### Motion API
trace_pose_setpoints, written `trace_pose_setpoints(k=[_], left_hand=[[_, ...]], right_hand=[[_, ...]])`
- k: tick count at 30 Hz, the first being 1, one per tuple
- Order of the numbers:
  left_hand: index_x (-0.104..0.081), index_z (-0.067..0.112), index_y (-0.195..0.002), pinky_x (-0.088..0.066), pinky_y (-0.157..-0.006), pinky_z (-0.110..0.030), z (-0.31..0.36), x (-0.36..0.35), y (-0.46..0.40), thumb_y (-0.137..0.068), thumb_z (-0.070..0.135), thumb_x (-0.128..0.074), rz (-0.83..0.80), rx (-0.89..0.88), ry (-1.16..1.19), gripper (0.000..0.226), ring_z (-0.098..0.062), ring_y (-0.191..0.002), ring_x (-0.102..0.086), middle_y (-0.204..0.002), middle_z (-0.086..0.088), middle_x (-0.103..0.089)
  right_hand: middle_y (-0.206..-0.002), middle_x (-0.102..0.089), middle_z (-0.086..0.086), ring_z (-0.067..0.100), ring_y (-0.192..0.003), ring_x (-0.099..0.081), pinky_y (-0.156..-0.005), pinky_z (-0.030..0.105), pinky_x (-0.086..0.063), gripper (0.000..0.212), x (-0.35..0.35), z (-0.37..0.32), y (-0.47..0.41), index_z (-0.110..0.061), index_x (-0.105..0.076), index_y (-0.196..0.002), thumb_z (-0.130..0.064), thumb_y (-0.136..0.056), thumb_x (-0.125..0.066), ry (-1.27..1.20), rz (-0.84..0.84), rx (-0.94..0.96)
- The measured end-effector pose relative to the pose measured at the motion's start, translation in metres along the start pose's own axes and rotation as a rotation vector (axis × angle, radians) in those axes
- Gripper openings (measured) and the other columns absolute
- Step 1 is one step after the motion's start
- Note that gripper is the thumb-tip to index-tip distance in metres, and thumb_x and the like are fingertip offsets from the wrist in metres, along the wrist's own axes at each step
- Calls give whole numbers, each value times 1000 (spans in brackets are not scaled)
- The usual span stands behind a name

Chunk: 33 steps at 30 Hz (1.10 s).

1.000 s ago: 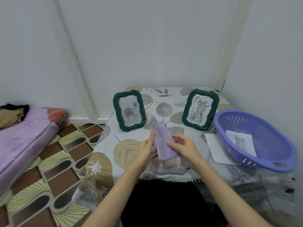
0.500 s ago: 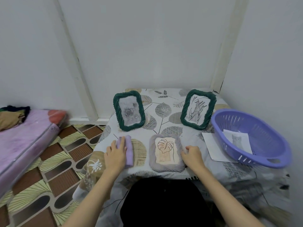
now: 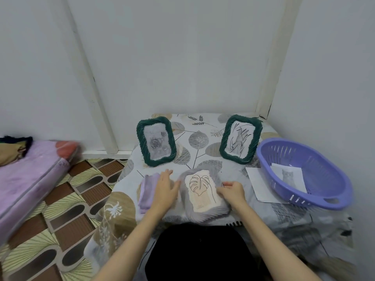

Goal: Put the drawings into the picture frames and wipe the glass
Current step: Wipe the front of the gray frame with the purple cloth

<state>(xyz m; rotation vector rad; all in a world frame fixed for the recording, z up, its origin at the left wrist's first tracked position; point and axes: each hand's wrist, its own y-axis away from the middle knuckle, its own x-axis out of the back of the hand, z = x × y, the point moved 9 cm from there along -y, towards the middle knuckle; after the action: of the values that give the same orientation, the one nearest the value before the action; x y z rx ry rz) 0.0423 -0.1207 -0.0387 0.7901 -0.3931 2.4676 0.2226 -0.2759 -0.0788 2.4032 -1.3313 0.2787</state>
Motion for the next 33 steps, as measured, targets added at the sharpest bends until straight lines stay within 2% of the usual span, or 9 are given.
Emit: trace_pose_setpoints(k=[2,4,7,14,20,23,25,28,33], left_hand=[[-30,6,-139,-31,-110,-31,0,-23,5,-85,20,-65,-109,153,370,66,-22,-133,-36,-143,-8,-38],[-22,12,-142,-38,-106,-36,1,-42,6,-77,11,-73,-213,235,526,83,-25,-127,-44,-136,-7,-42],[-17,27,-143,-49,-91,-42,7,-47,5,-72,-6,-71,-248,236,548,95,-28,-110,-55,-126,-12,-49],[-24,34,-142,-51,-90,-48,34,-22,-11,-74,-15,-63,-222,53,655,92,-27,-101,-63,-120,-10,-55],[-26,43,-136,-54,-88,-42,51,-12,-27,-76,-14,-63,-265,-45,673,90,-22,-103,-64,-125,-7,-54],[-24,45,-136,-56,-85,-35,51,-18,-36,-77,-13,-62,-286,-67,679,91,-17,-103,-65,-127,-4,-54],[-22,47,-134,-57,-81,-29,51,-23,-46,-78,-14,-60,-289,-75,677,92,-14,-103,-64,-126,-1,-52],[-21,51,-131,-55,-84,-24,52,-29,-70,-79,-15,-58,-277,-110,635,92,-12,-114,-56,-135,0,-45],[-23,48,-132,-54,-84,-21,46,-38,-127,-79,-18,-55,-237,-109,634,91,1,-106,-58,-140,0,-41]], right_hand=[[-101,-65,15,28,-93,-62,-89,41,-51,40,1,3,-1,2,-57,-109,-1,-71,-68,-124,-40,25],[-102,-64,14,27,-91,-62,-80,36,-53,40,4,1,1,-1,-54,-111,1,-74,-68,-216,-66,77],[-91,-62,5,19,-80,-60,-64,19,-53,33,11,-7,3,-5,-50,-105,9,-78,-62,-364,-95,126],[-85,-59,6,18,-71,-53,-61,29,-45,49,7,-49,-1,-3,-42,-119,22,-77,-49,-460,-372,190],[-121,-58,7,25,-88,-58,-60,29,-53,90,7,-96,-13,-44,-35,-133,23,-73,-48,-509,-478,344],[-147,-33,-14,25,-126,-44,-86,38,-53,99,8,-107,-27,-54,-35,-132,25,-73,-46,-479,-451,445],[-145,-29,-28,11,-139,-26,-106,40,-40,99,7,-109,-36,-50,-34,-134,25,-71,-46,-457,-423,489],[-138,-37,-30,-1,-136,-27,-101,15,-40,94,0,-113,-56,-42,-37,-133,28,-70,-43,-436,-380,485],[-130,-42,-33,-5,-130,-34,-94,11,-44,91,-17,-131,-108,-40,-38,-131,27,-70,-44,-436,-328,486]])
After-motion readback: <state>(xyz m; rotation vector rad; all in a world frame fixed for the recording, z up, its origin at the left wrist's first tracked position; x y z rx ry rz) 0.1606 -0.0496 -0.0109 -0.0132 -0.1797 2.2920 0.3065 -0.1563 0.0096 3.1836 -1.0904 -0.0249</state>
